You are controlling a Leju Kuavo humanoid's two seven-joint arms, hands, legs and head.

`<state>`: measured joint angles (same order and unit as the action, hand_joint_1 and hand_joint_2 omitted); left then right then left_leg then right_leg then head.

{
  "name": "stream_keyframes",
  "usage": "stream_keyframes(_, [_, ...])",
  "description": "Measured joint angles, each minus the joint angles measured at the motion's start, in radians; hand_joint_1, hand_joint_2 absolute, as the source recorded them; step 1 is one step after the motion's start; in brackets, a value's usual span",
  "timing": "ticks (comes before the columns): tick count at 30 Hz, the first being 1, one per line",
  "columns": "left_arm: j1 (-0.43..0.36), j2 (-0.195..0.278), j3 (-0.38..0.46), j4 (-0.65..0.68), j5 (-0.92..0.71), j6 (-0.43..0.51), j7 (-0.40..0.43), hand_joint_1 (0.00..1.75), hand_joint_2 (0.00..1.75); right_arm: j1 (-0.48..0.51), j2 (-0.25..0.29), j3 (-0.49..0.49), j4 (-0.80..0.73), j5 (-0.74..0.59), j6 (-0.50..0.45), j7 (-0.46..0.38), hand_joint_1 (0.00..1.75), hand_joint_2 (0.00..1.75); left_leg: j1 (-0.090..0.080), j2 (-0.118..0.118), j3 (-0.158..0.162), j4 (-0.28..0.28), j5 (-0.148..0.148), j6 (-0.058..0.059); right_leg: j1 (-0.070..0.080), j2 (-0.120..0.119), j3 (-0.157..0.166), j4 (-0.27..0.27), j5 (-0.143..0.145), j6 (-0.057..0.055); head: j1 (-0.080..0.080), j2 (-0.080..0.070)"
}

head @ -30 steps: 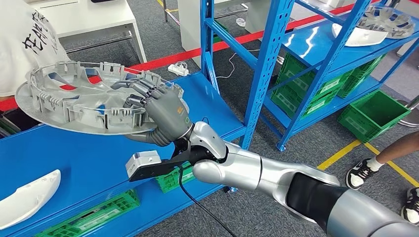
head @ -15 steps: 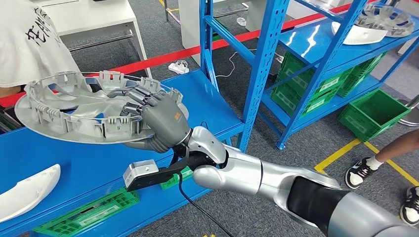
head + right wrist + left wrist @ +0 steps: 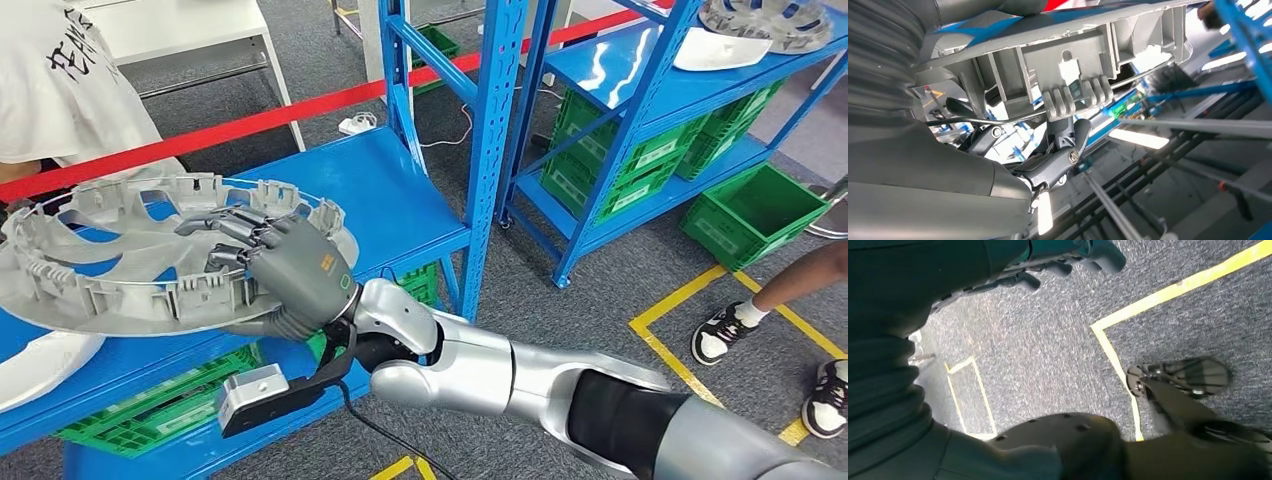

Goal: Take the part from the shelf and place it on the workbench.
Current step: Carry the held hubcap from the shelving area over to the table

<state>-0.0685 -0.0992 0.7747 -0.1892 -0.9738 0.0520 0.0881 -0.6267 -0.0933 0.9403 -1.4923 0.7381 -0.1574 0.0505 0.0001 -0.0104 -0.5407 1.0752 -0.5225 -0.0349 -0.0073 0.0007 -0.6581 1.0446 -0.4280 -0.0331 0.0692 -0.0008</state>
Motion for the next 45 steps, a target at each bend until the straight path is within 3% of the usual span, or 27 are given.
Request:
stream_keyframes(2, [-0.001,0.000,0.005,-0.001,0.002,0.002,-0.001,0.00,1.75,-0.001,0.018,0.001,-0.002,0.008,0.016,-0.001,1.75,1.75,-0.006,-0.001,0.031,-0.056,-0.007,0.010,0.000,0.000,-0.003,-0.003,0.015,0.011,0.000,0.000])
stream_keyframes(4, [0.000,-0.003,0.011,0.000,0.004,0.003,-0.003,0.00,1.75,-0.002,0.030,0.003,-0.002,0.011,0.027,-0.002,1.75,1.75,-0.004,0.001,0.020,-0.060,0.009,0.023,0.000,0.001,-0.005,-0.004,0.024,0.023,-0.002,0.000])
stream_keyframes(5, [0.000,-0.004,0.013,0.000,0.005,0.004,-0.005,0.00,1.75,-0.003,0.035,0.003,-0.003,0.012,0.032,-0.003,1.75,1.75,-0.002,0.003,0.013,-0.062,0.018,0.032,0.000,0.002,-0.012,0.006,0.009,0.027,-0.002,0.000])
stream_keyframes(7, [0.000,-0.006,0.014,-0.001,0.006,0.006,-0.008,0.00,1.75,-0.004,0.040,0.003,-0.004,0.015,0.044,-0.006,1.75,1.75,0.003,0.008,-0.009,-0.065,0.042,0.045,-0.001,0.004,-0.039,0.083,-0.072,0.034,-0.001,0.000])
stream_keyframes(9, [0.001,-0.005,0.017,-0.002,0.006,0.008,-0.010,0.00,1.75,-0.002,0.046,0.003,-0.004,0.019,0.056,-0.010,1.75,1.75,0.002,0.009,-0.041,-0.062,0.065,0.050,-0.002,0.003,-0.071,0.211,-0.161,0.039,0.001,0.000])
stream_keyframes(10, [0.001,-0.006,0.019,-0.002,0.005,0.008,-0.010,0.00,1.75,-0.001,0.049,0.003,-0.004,0.022,0.060,-0.010,1.75,1.75,0.002,0.009,-0.058,-0.060,0.077,0.050,-0.002,0.003,-0.075,0.258,-0.176,0.041,0.001,0.000])
stream_keyframes(12, [0.002,-0.007,0.023,-0.002,0.001,0.008,-0.010,0.00,1.75,0.002,0.054,0.003,-0.005,0.032,0.067,-0.008,1.75,1.75,0.002,0.010,-0.091,-0.053,0.097,0.047,-0.001,0.003,-0.037,0.259,-0.145,0.039,0.001,0.000])
stream_keyframes(13, [0.002,-0.007,0.024,-0.002,-0.003,0.008,-0.009,0.00,1.75,0.003,0.056,0.003,-0.007,0.039,0.069,-0.005,1.75,1.75,0.002,0.010,-0.107,-0.048,0.107,0.045,-0.001,0.003,0.008,0.209,-0.120,0.036,0.002,0.000])
stream_keyframes(15, [0.002,-0.009,0.025,-0.002,-0.015,0.007,-0.006,0.00,1.75,0.009,0.059,0.001,-0.014,0.055,0.070,0.004,1.75,1.75,0.001,0.009,-0.131,-0.040,0.125,0.037,0.003,0.003,0.110,0.069,-0.114,0.027,0.002,0.000])
stream_keyframes(17, [0.003,-0.010,0.025,-0.002,-0.026,0.006,-0.001,0.00,1.75,0.017,0.059,-0.003,-0.024,0.065,0.069,0.010,1.75,1.75,0.001,0.009,-0.138,-0.039,0.142,0.025,0.008,0.003,0.151,-0.007,-0.132,0.019,0.004,0.000])
stream_keyframes(20, [0.005,-0.010,0.025,-0.002,-0.035,0.005,0.002,0.00,1.75,0.026,0.055,-0.011,-0.035,0.071,0.068,0.014,1.75,1.75,0.004,0.008,-0.145,-0.043,0.150,0.005,0.006,0.003,0.131,-0.018,-0.102,0.002,0.008,0.000])
stream_keyframes(22, [0.007,-0.009,0.025,-0.002,-0.039,0.005,-0.001,0.00,1.75,0.027,0.052,-0.016,-0.039,0.072,0.067,0.015,1.75,1.75,0.007,0.007,-0.168,0.015,0.075,-0.007,0.001,0.001,0.107,-0.023,-0.075,-0.010,0.005,0.000])
stream_keyframes(24, [0.008,-0.008,0.025,-0.002,-0.048,0.005,-0.009,0.00,1.75,0.028,0.047,-0.019,-0.041,0.069,0.063,0.020,1.75,1.75,0.009,0.007,-0.196,0.138,-0.025,-0.018,0.000,0.000,0.076,-0.022,-0.048,-0.012,0.003,0.000])
stream_keyframes(25, [0.008,-0.008,0.025,-0.002,-0.053,0.005,-0.014,0.00,1.75,0.028,0.043,-0.020,-0.041,0.067,0.061,0.023,1.75,1.75,0.010,0.007,-0.203,0.196,-0.048,-0.022,0.000,0.000,0.059,-0.021,-0.035,-0.011,0.003,0.000])
stream_keyframes(27, [0.007,-0.006,0.025,-0.003,-0.058,0.003,-0.018,0.00,1.75,0.028,0.036,-0.021,-0.041,0.062,0.055,0.026,1.75,1.75,0.012,0.008,-0.174,0.235,-0.024,-0.026,-0.001,-0.001,0.025,-0.018,-0.007,-0.006,0.003,0.000])
stream_keyframes(28, [0.007,-0.006,0.025,-0.003,-0.060,0.001,-0.019,0.00,1.75,0.028,0.034,-0.022,-0.041,0.061,0.054,0.026,1.75,1.75,0.013,0.008,-0.134,0.201,0.002,-0.026,-0.002,-0.001,0.007,-0.016,0.005,-0.002,0.003,0.000])
stream_keyframes(29, [0.006,-0.005,0.025,-0.004,-0.061,-0.001,-0.019,0.00,1.75,0.028,0.033,-0.022,-0.041,0.060,0.052,0.026,1.75,1.75,0.014,0.007,-0.079,0.139,0.012,-0.026,-0.002,-0.001,-0.007,-0.013,0.016,0.002,0.003,0.000])
stream_keyframes(31, [0.002,-0.004,0.025,-0.006,-0.063,-0.005,-0.020,0.00,1.75,0.028,0.031,-0.023,-0.041,0.061,0.049,0.028,1.75,1.75,0.010,0.004,0.020,0.001,-0.009,-0.015,-0.001,-0.001,-0.025,-0.008,0.037,0.014,0.004,0.000])
stream_keyframes(33, [0.000,-0.004,0.025,-0.007,-0.064,-0.010,-0.020,0.00,1.75,0.028,0.030,-0.024,-0.041,0.061,0.046,0.029,1.75,1.75,0.004,0.002,0.047,-0.055,-0.028,0.005,-0.001,-0.002,-0.029,-0.014,0.058,0.027,0.004,0.000])
stream_keyframes(35, [0.000,-0.004,0.025,-0.007,-0.066,-0.013,-0.017,0.00,1.75,0.029,0.029,-0.024,-0.041,0.062,0.044,0.030,1.75,1.75,0.004,0.006,0.031,-0.056,-0.008,0.027,-0.004,-0.002,-0.034,-0.017,0.065,0.040,0.002,0.000])
stream_keyframes(36, [0.001,-0.003,0.025,-0.006,-0.068,-0.014,-0.016,0.00,1.75,0.029,0.027,-0.024,-0.041,0.062,0.044,0.032,1.75,1.75,0.005,0.009,0.021,-0.058,0.004,0.038,-0.006,-0.001,-0.042,-0.003,0.043,0.046,0.001,0.000])
stream_keyframes(38, [0.001,-0.002,0.025,-0.006,-0.071,-0.016,-0.015,0.00,1.75,0.029,0.023,-0.025,-0.041,0.063,0.044,0.035,1.75,1.75,0.005,0.014,-0.005,-0.059,0.032,0.051,-0.007,-0.001,-0.069,0.081,-0.054,0.055,0.001,0.000])
stream_keyframes(40, [0.001,-0.001,0.025,-0.006,-0.072,-0.018,-0.015,0.00,1.75,0.029,0.019,-0.026,-0.041,0.063,0.044,0.038,1.75,1.75,0.002,0.014,-0.041,-0.058,0.061,0.056,-0.007,0.000,-0.094,0.212,-0.143,0.059,0.001,0.000])
stream_keyframes(41, [0.001,-0.001,0.025,-0.006,-0.072,-0.019,-0.015,0.00,1.75,0.029,0.018,-0.026,-0.041,0.062,0.044,0.038,1.75,1.75,0.001,0.014,-0.063,-0.056,0.077,0.057,-0.006,0.000,-0.093,0.260,-0.153,0.059,0.001,0.000])
stream_keyframes(42, [0.001,-0.001,0.025,-0.006,-0.072,-0.021,-0.015,0.00,1.75,0.030,0.017,-0.026,-0.041,0.062,0.044,0.039,1.75,1.75,-0.001,0.015,-0.084,-0.054,0.091,0.056,-0.004,0.000,-0.078,0.279,-0.139,0.056,0.001,0.000])
stream_keyframes(44, [0.000,0.000,0.025,-0.006,-0.072,-0.022,-0.015,0.00,1.75,0.030,0.017,-0.026,-0.041,0.062,0.044,0.039,1.75,1.75,-0.004,0.015,-0.122,-0.047,0.117,0.054,0.002,0.000,0.002,0.218,-0.088,0.044,0.001,0.000])
stream_keyframes(45, [-0.001,0.000,0.025,-0.007,-0.070,-0.023,-0.015,0.00,1.75,0.028,0.018,-0.026,-0.041,0.061,0.044,0.039,1.75,1.75,-0.006,0.015,-0.137,-0.043,0.128,0.051,0.007,-0.001,0.060,0.149,-0.087,0.035,0.001,0.000])
